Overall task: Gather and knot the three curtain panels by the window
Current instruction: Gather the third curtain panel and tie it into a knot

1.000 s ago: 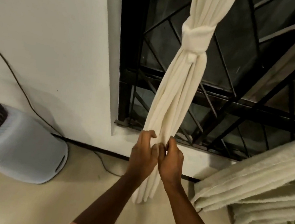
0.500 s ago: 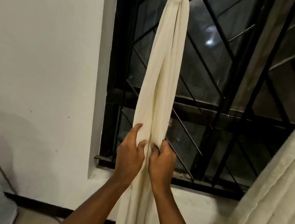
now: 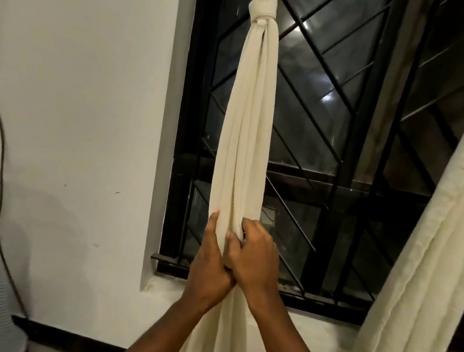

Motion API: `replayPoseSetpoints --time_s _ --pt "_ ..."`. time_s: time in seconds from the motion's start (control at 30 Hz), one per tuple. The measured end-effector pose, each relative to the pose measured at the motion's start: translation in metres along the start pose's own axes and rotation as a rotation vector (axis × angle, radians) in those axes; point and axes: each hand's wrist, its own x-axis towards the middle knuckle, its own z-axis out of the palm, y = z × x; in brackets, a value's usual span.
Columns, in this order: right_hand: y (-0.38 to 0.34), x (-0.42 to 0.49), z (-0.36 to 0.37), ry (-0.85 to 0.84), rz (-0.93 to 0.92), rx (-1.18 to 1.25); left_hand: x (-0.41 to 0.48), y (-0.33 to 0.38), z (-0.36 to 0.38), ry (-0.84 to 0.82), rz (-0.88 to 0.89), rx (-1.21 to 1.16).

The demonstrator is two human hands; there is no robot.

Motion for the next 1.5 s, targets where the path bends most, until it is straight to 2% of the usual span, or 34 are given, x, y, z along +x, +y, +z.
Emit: replayPoseSetpoints --time_s 0.07,0.13,0.23,0.3,0.37,0.5,0.57,0.63,0.77,0.83,0.87,0.9,0.97,1.03,1.07,1.13,1.23,1.3,1.4,1.5 --pt "-0.01 0.0 -0.003 0.09 -0.062 0.013 0.002 0.003 0.003 0.025 0.029 0.007" --pt "-0.022 0.015 -0.013 0.205 -0.193 -0.011 0.006 0.006 0.004 0.04 -0.02 -0.067" --pt "-0.042 0.063 -0.032 0.325 -0.425 -0.17 0.01 0.011 0.002 0.08 -0.09 0.034" --pt "-0.059 0.097 -0.047 0.313 -0.502 -0.318 0.007 0.017 0.001 0.065 -0.164 0.081" --pt "-0.076 0.126 -0.059 0.235 -0.5 -0.451 0.002 0.025 -0.001 0.041 -0.229 0.118" --pt "-0.101 0.166 -0.067 0.163 -0.507 -0.674 -0.004 0.034 -0.003 -0.006 -0.229 0.179" --pt "-0.109 0.173 -0.069 0.172 -0.467 -0.688 -0.005 0.033 -0.004 -0.038 -0.215 0.221" --pt "-0.112 0.174 -0.069 0.093 -0.391 -0.699 -0.005 0.029 -0.004 -0.059 -0.209 0.275" --pt "-0.103 0.167 -0.063 -0.385 -0.232 -0.681 -0.004 0.025 -0.005 -0.06 -0.173 0.363" --pt "-0.101 0.162 -0.06 -0.456 -0.189 -0.623 -0.003 0.027 -0.006 -0.06 -0.167 0.369" --pt "-0.101 0.16 -0.059 -0.403 -0.218 -0.64 -0.002 0.027 -0.007 -0.061 -0.168 0.37" --pt "-0.1 0.159 -0.057 -0.277 -0.282 -0.676 -0.002 0.028 -0.007 -0.063 -0.169 0.375" --pt "-0.098 0.157 -0.054 0.065 -0.421 -0.713 -0.006 0.028 -0.008 -0.076 -0.181 0.375" --pt "-0.094 0.154 -0.052 0.219 -0.473 -0.699 -0.011 0.027 -0.007 -0.09 -0.191 0.366" --pt "-0.092 0.153 -0.051 0.2 -0.47 -0.692 -0.013 0.026 -0.007 -0.093 -0.191 0.356" --pt "-0.087 0.151 -0.047 0.053 -0.429 -0.664 -0.014 0.026 -0.006 -0.085 -0.182 0.326" --pt "-0.08 0.138 -0.037 -0.301 -0.266 -0.556 -0.012 0.024 -0.008 -0.087 -0.165 0.3" --pt "-0.073 0.122 -0.028 -0.464 -0.201 -0.525 -0.01 0.02 -0.012 -0.09 -0.158 0.29" --pt "-0.075 0.107 -0.023 -0.517 -0.226 -0.54 -0.013 0.014 -0.02 -0.065 -0.155 0.284" --pt "-0.088 0.106 -0.025 -0.525 -0.241 -0.528 -0.025 0.005 -0.023 0.075 -0.043 0.302"
